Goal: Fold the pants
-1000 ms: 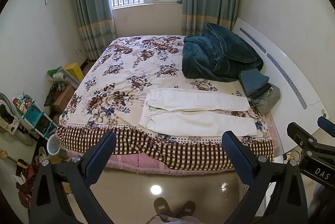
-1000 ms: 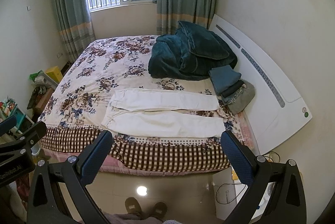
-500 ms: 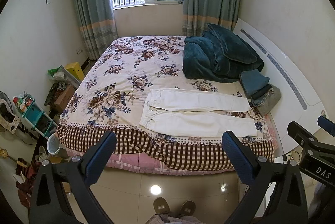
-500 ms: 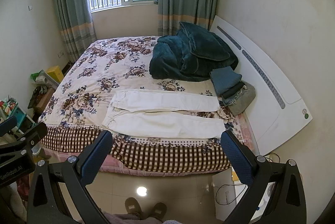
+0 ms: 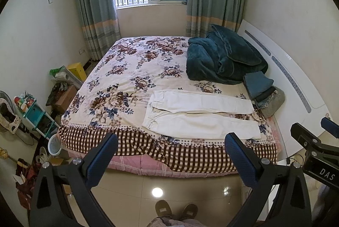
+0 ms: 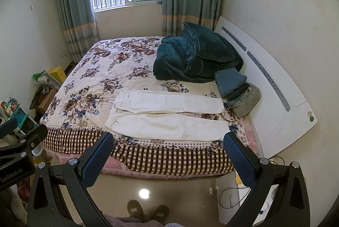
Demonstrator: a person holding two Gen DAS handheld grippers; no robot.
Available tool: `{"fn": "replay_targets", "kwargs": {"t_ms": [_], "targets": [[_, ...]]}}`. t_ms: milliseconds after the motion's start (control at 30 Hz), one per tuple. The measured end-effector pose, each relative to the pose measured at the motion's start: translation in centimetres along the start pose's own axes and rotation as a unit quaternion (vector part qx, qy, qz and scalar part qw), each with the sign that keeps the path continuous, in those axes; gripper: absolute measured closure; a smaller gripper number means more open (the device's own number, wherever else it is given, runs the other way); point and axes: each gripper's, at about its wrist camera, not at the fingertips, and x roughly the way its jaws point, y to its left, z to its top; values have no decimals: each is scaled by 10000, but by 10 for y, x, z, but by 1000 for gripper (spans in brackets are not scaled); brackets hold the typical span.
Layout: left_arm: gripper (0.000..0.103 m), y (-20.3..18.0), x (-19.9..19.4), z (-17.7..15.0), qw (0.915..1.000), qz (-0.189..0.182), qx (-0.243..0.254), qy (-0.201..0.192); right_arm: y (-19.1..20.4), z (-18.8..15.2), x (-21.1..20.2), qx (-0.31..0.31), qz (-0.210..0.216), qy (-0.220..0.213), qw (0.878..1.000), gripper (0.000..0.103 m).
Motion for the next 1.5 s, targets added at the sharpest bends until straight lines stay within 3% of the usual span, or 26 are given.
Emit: {"fn": "replay_targets", "kwargs": {"t_ms": [700,933,1233,1500], "targets": [[0,11,-1,-2,10000,-40,21,-7,18,0,8,110,-20,57,9999,0],[0,23,16,14,9999,-21,46,-137,30,3,30,346,-297,56,9989,0],[0,42,74,48,9996,-69,69,-276,38,32,97,840,-841,68,9929,0],[0,36,161,85,10000,72,44,2,2,77,222,1225,-1119,346,9855,0]]}}
